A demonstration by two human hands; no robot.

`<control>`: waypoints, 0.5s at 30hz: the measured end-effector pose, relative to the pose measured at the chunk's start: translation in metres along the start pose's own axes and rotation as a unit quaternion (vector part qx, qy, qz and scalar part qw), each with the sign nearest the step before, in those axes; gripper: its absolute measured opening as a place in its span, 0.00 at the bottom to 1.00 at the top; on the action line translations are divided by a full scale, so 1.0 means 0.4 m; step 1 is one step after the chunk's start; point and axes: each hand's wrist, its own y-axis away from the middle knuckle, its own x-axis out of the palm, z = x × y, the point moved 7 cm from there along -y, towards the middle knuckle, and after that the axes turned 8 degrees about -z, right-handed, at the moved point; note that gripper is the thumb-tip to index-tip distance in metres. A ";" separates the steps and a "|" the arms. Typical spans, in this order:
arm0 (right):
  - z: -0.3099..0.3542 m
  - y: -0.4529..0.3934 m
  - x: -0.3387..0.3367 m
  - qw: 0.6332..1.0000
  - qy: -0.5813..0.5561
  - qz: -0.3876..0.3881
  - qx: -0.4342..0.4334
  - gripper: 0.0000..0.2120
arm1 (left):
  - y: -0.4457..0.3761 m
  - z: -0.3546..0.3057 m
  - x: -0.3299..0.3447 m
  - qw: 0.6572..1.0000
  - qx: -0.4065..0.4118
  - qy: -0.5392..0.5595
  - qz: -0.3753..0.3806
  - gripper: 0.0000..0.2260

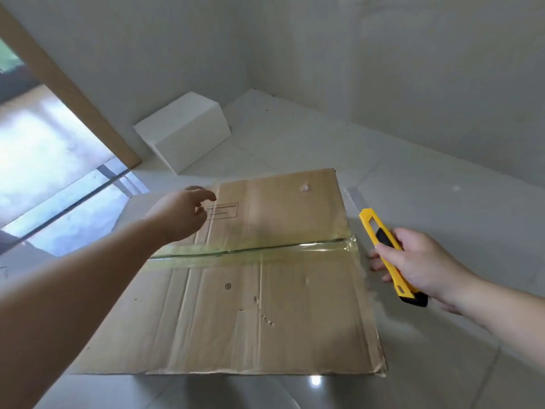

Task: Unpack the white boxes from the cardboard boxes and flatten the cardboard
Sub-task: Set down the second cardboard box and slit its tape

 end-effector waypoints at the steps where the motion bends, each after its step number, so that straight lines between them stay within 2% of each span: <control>1: 0.010 0.001 0.020 1.000 0.029 0.000 -0.006 0.08 | 0.023 0.083 -0.001 0.998 -0.052 -0.036 0.000 0.15; 3: 0.029 0.012 0.058 0.996 0.085 0.002 -0.018 0.12 | 0.079 0.237 -0.002 0.981 -0.187 -0.057 0.012 0.20; 5: 0.043 0.043 0.091 0.988 0.150 0.001 -0.033 0.14 | 0.140 0.362 0.005 0.947 -0.319 -0.019 0.016 0.24; 7: 0.070 0.084 0.129 0.973 0.219 0.004 -0.068 0.14 | 0.180 0.447 0.023 0.919 -0.395 0.020 0.015 0.23; 11: 0.086 0.106 0.191 0.902 0.405 -0.019 -0.145 0.13 | 0.187 0.495 0.056 0.904 -0.425 0.044 0.017 0.20; 14: 0.087 0.100 0.213 0.858 0.494 -0.025 -0.142 0.13 | 0.167 0.489 0.077 0.909 -0.414 -0.002 0.045 0.23; 15: 0.091 0.097 0.220 0.844 0.508 -0.033 -0.170 0.13 | 0.163 0.490 0.081 0.913 -0.405 -0.021 0.055 0.24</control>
